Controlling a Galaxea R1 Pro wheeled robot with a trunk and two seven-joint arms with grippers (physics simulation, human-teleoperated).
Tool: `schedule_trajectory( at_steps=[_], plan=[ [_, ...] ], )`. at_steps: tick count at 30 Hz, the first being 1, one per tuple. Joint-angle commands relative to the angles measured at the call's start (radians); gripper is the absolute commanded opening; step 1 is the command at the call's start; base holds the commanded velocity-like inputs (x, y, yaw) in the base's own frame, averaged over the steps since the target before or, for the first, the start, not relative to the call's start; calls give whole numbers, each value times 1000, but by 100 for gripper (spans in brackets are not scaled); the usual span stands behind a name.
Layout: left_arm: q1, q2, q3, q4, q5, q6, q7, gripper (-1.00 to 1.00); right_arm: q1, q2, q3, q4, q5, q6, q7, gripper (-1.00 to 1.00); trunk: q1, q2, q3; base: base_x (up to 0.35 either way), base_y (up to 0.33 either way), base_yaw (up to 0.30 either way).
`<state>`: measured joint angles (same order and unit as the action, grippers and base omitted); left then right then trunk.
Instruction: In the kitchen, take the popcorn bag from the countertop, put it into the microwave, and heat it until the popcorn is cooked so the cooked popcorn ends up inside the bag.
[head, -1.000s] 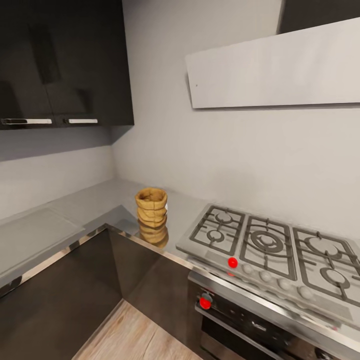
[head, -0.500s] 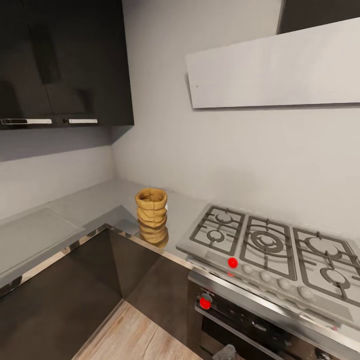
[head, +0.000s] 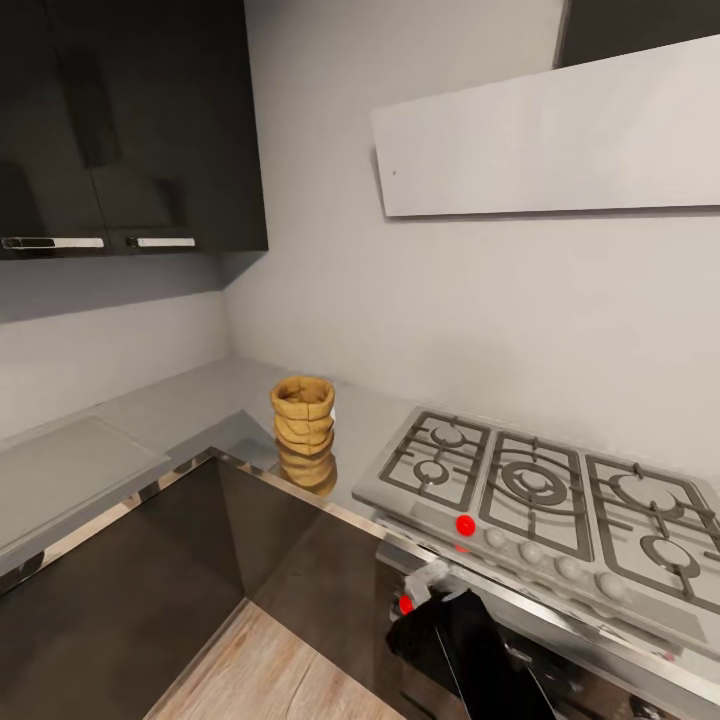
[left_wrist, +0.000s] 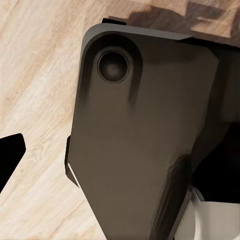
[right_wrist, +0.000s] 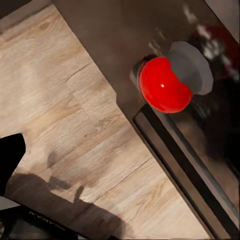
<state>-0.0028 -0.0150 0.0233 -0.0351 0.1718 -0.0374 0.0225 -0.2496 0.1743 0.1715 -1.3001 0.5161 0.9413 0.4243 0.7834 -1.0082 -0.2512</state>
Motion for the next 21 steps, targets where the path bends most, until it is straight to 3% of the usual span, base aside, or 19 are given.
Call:
schedule_trajectory(
  at_steps=[1,4,8,18,21],
  plan=[
    [0,0,2,0,5,-2,2,100,-2,0,11,-19,12,32,41,100,0,-1,-1,0,0,0],
    [0,0,1,0,5,-2,2,100,-38,0,25,-43,12,97,115,100,0,-1,-1,0,0,0],
    [0,0,1,0,5,-2,2,100,-156,0,27,-50,6,106,138,100,0,-1,-1,0,0,0],
    [0,0,1,0,5,-2,2,100,-564,0,11,-38,5,106,132,100,0,-1,-1,0,0,0],
    [0,0,1,0,4,-2,2,100,-704,0,-57,53,5,106,124,100,0,-1,-1,0,0,0]
  ],
)
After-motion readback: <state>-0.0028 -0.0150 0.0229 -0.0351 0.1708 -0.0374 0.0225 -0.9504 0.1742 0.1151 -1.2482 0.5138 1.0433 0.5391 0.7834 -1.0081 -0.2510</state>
